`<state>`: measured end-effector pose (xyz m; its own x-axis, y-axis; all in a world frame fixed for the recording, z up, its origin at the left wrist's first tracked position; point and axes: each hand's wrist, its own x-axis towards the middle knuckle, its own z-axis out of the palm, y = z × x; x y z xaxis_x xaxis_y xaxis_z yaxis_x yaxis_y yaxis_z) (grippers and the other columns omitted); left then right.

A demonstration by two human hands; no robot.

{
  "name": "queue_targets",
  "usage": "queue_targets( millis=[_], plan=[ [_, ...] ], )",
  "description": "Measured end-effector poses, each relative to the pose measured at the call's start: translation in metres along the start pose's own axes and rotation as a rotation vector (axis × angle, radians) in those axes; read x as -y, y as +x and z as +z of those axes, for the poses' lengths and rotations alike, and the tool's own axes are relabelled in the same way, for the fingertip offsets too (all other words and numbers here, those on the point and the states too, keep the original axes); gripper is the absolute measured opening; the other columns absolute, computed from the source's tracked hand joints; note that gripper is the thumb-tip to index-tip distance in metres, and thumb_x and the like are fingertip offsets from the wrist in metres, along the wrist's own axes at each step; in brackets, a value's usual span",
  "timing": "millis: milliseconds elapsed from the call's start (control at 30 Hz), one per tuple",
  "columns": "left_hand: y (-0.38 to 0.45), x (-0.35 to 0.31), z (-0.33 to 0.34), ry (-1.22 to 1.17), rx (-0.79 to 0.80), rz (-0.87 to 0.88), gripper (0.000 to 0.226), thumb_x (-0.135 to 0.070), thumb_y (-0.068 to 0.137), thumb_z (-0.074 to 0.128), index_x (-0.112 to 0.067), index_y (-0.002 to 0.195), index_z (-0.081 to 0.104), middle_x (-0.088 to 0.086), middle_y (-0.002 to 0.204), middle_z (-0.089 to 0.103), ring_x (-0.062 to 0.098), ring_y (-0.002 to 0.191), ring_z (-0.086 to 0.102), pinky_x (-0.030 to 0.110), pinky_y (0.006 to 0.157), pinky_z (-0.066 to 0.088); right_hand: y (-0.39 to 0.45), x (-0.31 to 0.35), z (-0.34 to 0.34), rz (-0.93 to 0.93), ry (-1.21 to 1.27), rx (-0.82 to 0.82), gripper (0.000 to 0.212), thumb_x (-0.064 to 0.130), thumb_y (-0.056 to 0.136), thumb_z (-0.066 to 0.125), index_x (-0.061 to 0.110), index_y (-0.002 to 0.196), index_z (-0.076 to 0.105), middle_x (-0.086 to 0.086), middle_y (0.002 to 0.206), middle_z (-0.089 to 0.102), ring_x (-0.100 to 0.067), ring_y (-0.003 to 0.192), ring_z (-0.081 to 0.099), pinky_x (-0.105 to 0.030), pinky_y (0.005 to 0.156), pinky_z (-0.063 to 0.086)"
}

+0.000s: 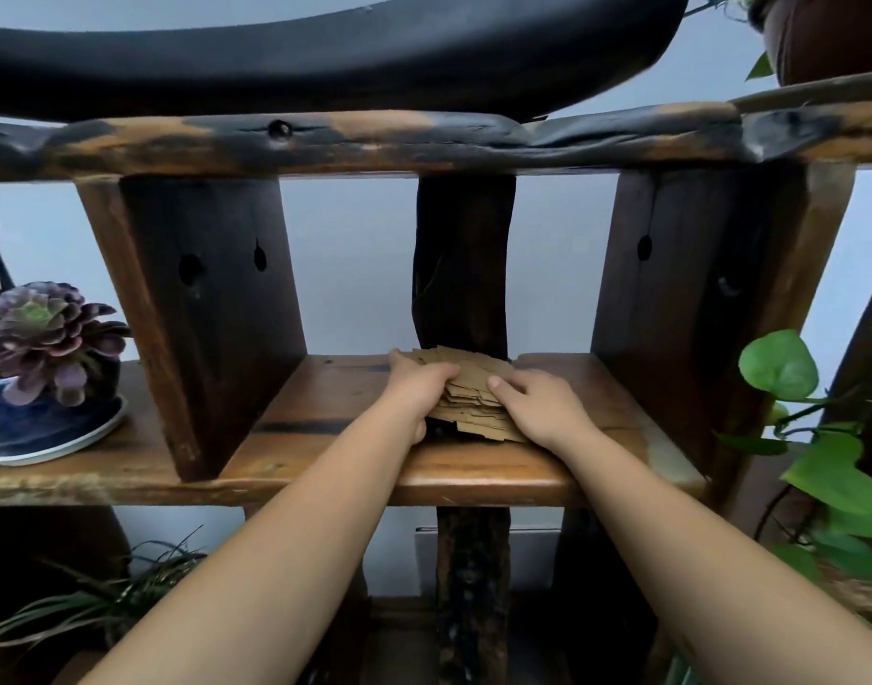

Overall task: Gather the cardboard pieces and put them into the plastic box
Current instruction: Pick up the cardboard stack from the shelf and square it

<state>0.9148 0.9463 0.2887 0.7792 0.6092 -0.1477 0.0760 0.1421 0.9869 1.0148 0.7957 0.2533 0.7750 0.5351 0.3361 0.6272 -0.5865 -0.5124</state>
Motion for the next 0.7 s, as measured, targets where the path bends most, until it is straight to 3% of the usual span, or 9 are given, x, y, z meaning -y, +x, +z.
queue_targets(
  millis=[133, 233, 333, 433, 533, 633, 700],
  plan=[
    [-0.003, -0.011, 0.003, -0.089, -0.002, -0.073, 0.076, 0.002, 0.080, 0.065, -0.023, 0.138, 0.022, 0.022, 0.105, 0.060, 0.034, 0.077, 0.071, 0.048, 0.059, 0.060, -0.008, 0.004, -0.004, -0.068, 0.077, 0.033, 0.061, 0.070, 0.086, 0.028, 0.036, 0.117, 0.069, 0.004, 0.125, 0.063, -0.019, 0.118, 0.054, -0.039, 0.095, 0.042],
    [-0.001, -0.024, -0.001, -0.009, 0.005, 0.032, 0.071, 0.010, 0.080, 0.062, -0.019, 0.137, 0.032, 0.017, 0.104, 0.059, 0.032, 0.081, 0.068, 0.047, 0.064, 0.060, -0.013, 0.006, -0.008, -0.060, 0.180, 0.016, 0.059, 0.070, 0.085, 0.028, 0.038, 0.121, 0.063, 0.006, 0.127, 0.061, -0.019, 0.123, 0.051, -0.037, 0.098, 0.041],
    [0.002, -0.057, -0.010, 0.296, 0.034, 0.336, 0.083, 0.003, 0.077, 0.064, -0.029, 0.145, 0.029, 0.010, 0.127, 0.056, 0.026, 0.100, 0.059, 0.036, 0.077, 0.056, -0.012, 0.005, -0.011, 0.009, 0.291, -0.072, 0.075, 0.068, 0.086, 0.040, 0.029, 0.150, 0.031, 0.002, 0.155, 0.036, -0.018, 0.141, 0.033, -0.036, 0.109, 0.028],
    [0.003, -0.094, -0.016, 0.818, 0.111, 0.610, 0.092, -0.003, 0.076, 0.063, -0.038, 0.149, 0.021, 0.004, 0.144, 0.044, 0.026, 0.116, 0.050, 0.027, 0.077, 0.047, -0.011, 0.004, -0.009, 0.037, 0.362, -0.171, 0.091, 0.066, 0.083, 0.052, 0.029, 0.154, 0.011, 0.003, 0.163, 0.015, -0.018, 0.147, 0.018, -0.037, 0.113, 0.020],
    [0.001, -0.107, -0.015, 1.098, 0.325, 0.635, 0.092, -0.004, 0.077, 0.061, -0.043, 0.150, 0.019, -0.002, 0.146, 0.042, 0.021, 0.119, 0.048, 0.020, 0.070, 0.042, -0.012, 0.004, -0.010, 0.036, 0.409, -0.223, 0.100, 0.068, 0.076, 0.060, 0.038, 0.152, 0.001, 0.011, 0.163, 0.006, -0.016, 0.148, 0.012, -0.039, 0.114, 0.018],
    [-0.001, -0.104, -0.006, 1.150, 0.509, 0.650, 0.087, -0.006, 0.078, 0.063, -0.040, 0.149, 0.025, -0.009, 0.138, 0.048, 0.015, 0.118, 0.049, 0.020, 0.078, 0.042, -0.012, 0.004, -0.012, 0.048, 0.485, -0.227, 0.109, 0.068, 0.069, 0.068, 0.042, 0.151, 0.000, 0.011, 0.163, 0.008, -0.017, 0.148, 0.014, -0.041, 0.114, 0.020],
    [-0.003, -0.101, 0.004, 1.188, 0.587, 0.670, 0.081, -0.009, 0.079, 0.062, -0.039, 0.148, 0.030, -0.013, 0.129, 0.049, 0.010, 0.110, 0.050, 0.015, 0.073, 0.041, -0.013, 0.005, -0.014, 0.048, 0.547, -0.196, 0.112, 0.064, 0.066, 0.073, 0.046, 0.150, 0.000, 0.009, 0.162, 0.014, -0.018, 0.145, 0.022, -0.043, 0.113, 0.027]
  ],
)
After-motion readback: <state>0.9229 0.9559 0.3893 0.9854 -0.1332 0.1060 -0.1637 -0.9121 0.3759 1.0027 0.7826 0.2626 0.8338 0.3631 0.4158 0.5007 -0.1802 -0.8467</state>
